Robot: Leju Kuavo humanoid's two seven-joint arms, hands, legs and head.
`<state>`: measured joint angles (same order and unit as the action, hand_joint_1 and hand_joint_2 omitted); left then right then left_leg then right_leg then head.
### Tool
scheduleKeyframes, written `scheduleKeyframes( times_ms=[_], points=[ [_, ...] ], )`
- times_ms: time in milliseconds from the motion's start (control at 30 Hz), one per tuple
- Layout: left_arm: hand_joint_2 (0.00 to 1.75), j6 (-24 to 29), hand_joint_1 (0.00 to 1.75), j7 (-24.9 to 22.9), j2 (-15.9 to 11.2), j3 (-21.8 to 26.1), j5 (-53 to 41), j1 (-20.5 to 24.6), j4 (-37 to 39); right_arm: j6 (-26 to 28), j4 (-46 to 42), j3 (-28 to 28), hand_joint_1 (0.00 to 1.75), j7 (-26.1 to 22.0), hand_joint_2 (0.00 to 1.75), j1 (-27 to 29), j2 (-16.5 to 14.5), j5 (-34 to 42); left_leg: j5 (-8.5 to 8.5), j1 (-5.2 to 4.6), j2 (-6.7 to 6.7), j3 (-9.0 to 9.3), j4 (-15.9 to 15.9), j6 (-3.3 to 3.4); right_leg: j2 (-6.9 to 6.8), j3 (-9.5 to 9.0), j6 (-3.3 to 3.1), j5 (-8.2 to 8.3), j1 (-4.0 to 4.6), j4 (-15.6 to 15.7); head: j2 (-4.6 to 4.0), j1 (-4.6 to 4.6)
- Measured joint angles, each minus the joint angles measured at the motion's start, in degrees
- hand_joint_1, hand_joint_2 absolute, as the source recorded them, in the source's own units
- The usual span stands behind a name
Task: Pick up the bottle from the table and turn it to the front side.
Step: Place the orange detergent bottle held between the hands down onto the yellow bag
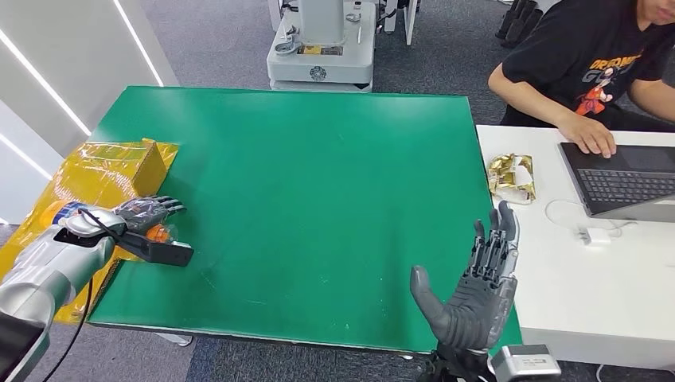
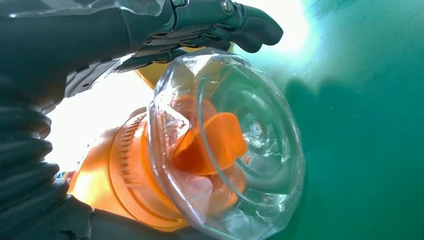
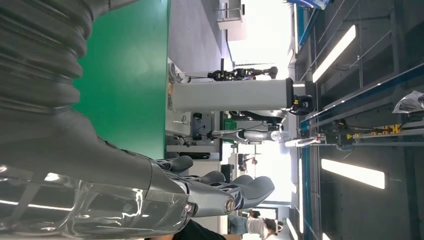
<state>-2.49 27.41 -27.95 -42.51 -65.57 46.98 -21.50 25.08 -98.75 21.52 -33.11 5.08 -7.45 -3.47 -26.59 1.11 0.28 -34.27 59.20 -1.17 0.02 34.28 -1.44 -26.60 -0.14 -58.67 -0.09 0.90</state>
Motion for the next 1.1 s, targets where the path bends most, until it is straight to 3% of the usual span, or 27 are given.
scheduleKeyframes(
  times_ms=[233,467,700,867,1100],
  points=[
    [1.75,1.5,0.0,-0.1,-0.3,-0.4,0.7,-0.5,-0.7,-0.4,0.1,0.0,0.0,0.1,1.75,0.0,0.0,0.2,0.0,0.0,0.0,0.0,0.0,0.0,0.0,0.0,0.0,0.0,0.0,0.0,0.0,-0.01],
    [1.75,11.8,0.0,-3.1,-3.3,-0.7,5.1,-6.4,-7.9,-1.9,0.2,0.1,0.0,0.8,1.75,0.0,0.0,-0.7,-0.02,-0.01,-0.02,0.0,0.0,-0.02,-0.02,0.01,-0.05,-0.04,0.0,0.0,0.0,0.0],
    [1.75,13.5,0.0,-8.5,-6.5,0.4,3.8,-12.4,-17.0,-2.1,-0.1,-0.1,0.0,0.8,1.75,0.3,0.0,-1.7,-0.03,0.0,0.03,0.01,0.0,-0.03,0.02,0.01,-0.06,-0.05,0.0,0.0,0.0,-0.01],
    [1.75,13.6,0.0,-12.6,-9.1,3.0,-0.3,-17.5,-24.2,-2.1,-0.1,-0.1,0.0,0.6,1.75,0.4,0.0,-1.8,-0.07,0.01,0.07,0.01,0.0,-0.09,0.09,0.04,-0.08,-0.06,0.0,0.0,0.0,-0.01],
    [1.75,10.7,0.0,-18.5,-16.1,12.0,-8.4,-28.8,-39.7,-3.2,0.4,-0.1,0.0,-0.2,1.75,0.5,0.1,-0.6,-0.14,0.03,0.17,-0.09,0.0,-0.18,0.24,0.21,-0.14,-0.15,0.02,0.0,0.0,0.0]
  ],
)
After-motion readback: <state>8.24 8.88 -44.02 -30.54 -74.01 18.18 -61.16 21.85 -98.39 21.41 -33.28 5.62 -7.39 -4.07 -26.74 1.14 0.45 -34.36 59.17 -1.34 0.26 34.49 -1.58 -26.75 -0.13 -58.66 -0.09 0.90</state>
